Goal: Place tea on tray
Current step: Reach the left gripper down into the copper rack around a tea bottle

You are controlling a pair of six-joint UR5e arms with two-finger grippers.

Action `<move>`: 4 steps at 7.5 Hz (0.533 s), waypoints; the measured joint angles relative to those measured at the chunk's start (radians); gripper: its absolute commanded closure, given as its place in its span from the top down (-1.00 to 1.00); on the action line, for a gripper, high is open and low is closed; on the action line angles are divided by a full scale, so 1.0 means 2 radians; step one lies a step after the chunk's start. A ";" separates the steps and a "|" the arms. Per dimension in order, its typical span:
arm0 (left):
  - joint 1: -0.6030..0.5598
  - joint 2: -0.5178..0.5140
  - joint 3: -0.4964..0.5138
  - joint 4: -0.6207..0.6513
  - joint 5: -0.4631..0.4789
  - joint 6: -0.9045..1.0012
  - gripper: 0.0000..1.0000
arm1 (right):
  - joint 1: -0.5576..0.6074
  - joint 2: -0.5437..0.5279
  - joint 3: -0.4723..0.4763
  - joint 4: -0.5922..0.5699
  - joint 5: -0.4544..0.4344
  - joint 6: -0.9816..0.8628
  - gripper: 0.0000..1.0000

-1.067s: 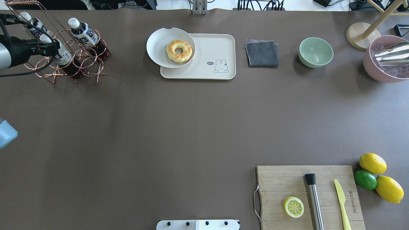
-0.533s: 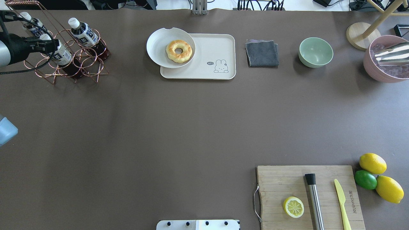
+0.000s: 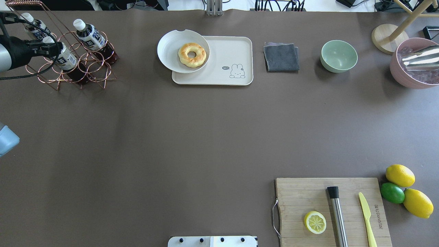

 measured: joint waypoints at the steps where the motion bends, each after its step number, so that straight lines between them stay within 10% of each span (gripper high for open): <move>1: 0.000 0.000 0.000 -0.001 0.000 0.000 0.37 | 0.000 0.000 0.000 0.000 0.000 0.000 1.00; 4: -0.004 -0.002 0.001 -0.001 -0.001 0.000 0.31 | 0.000 0.000 0.000 0.000 0.000 0.000 1.00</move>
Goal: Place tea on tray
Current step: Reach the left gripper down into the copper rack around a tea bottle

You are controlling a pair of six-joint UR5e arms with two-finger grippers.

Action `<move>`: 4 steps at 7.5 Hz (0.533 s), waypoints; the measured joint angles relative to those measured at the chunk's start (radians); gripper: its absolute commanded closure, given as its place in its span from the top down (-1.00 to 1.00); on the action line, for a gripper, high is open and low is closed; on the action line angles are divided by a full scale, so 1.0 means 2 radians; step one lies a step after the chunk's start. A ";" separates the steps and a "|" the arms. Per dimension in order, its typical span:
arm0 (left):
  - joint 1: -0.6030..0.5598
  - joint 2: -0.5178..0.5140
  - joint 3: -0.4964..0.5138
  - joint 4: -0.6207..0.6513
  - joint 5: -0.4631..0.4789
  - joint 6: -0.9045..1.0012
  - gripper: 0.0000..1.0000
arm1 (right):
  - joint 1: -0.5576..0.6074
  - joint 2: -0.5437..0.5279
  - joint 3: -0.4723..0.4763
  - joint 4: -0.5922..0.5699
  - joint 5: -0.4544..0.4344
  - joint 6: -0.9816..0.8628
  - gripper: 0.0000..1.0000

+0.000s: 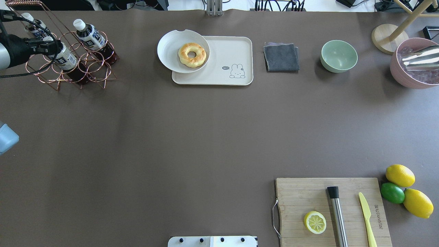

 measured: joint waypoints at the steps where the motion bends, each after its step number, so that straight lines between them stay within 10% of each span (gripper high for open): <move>1: -0.003 -0.001 0.000 0.000 0.000 0.000 0.30 | 0.000 0.000 0.000 0.000 0.000 0.000 1.00; 4: -0.006 -0.003 0.003 0.000 0.000 0.000 0.30 | 0.000 0.000 0.000 0.000 0.000 0.000 1.00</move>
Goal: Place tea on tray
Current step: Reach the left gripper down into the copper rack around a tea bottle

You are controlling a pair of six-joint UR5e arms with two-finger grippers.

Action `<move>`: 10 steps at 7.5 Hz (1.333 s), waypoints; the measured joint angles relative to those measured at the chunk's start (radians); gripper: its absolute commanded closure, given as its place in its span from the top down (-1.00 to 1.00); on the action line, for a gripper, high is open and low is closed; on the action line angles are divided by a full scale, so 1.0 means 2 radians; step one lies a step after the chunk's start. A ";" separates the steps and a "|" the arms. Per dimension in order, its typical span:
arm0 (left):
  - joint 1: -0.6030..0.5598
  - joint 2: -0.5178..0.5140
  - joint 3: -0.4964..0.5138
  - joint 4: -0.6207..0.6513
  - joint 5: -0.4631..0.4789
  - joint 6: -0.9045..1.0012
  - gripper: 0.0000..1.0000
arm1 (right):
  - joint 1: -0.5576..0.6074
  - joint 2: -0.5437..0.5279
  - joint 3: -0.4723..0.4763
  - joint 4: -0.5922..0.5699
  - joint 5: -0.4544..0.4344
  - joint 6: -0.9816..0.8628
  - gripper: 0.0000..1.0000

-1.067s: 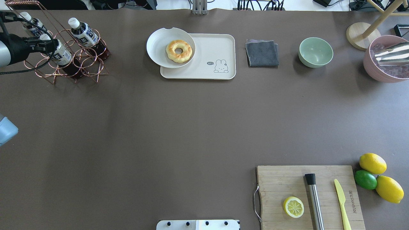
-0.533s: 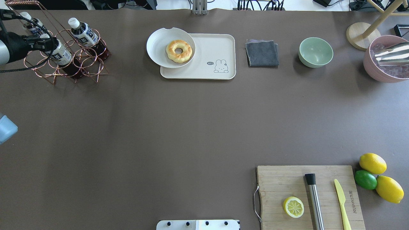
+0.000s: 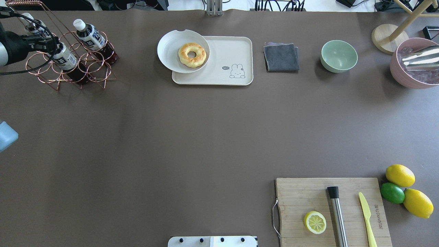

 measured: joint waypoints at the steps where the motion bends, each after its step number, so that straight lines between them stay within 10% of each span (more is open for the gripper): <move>1: 0.000 0.000 0.003 -0.001 0.000 0.000 0.30 | 0.000 0.000 0.000 0.000 0.000 0.000 1.00; 6: 0.001 -0.016 0.022 -0.011 0.002 -0.001 0.02 | 0.000 0.000 -0.001 0.000 0.000 0.000 1.00; 9: 0.001 -0.015 0.025 -0.017 0.001 -0.001 -1.00 | 0.000 0.001 -0.001 0.000 0.000 0.000 1.00; 10: 0.001 -0.013 0.029 -0.030 0.001 0.000 -1.00 | 0.000 0.001 -0.001 0.000 0.000 0.000 1.00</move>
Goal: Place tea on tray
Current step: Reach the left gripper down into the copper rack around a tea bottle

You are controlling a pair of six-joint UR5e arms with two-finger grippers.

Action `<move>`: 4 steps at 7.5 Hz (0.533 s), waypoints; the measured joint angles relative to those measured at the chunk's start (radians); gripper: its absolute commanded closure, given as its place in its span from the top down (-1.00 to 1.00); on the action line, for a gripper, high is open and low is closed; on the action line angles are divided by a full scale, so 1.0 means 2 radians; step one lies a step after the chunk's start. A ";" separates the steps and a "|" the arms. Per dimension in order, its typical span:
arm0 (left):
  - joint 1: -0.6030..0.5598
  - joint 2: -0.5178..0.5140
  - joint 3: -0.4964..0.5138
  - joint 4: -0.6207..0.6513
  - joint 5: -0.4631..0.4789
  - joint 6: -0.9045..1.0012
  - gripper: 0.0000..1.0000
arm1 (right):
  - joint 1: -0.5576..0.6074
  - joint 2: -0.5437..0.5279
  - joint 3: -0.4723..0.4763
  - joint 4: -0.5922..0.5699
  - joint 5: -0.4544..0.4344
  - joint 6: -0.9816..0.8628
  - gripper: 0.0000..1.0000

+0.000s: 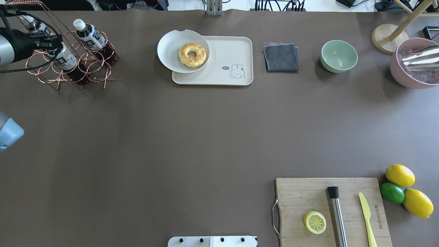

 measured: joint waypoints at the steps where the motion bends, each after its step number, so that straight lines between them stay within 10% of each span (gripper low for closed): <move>1: 0.000 0.001 0.003 -0.009 -0.001 0.000 -1.00 | 0.000 0.000 0.000 0.000 0.000 0.000 1.00; 4: -0.013 -0.002 -0.009 -0.012 -0.009 0.000 -1.00 | 0.000 0.000 0.000 0.000 0.000 0.000 1.00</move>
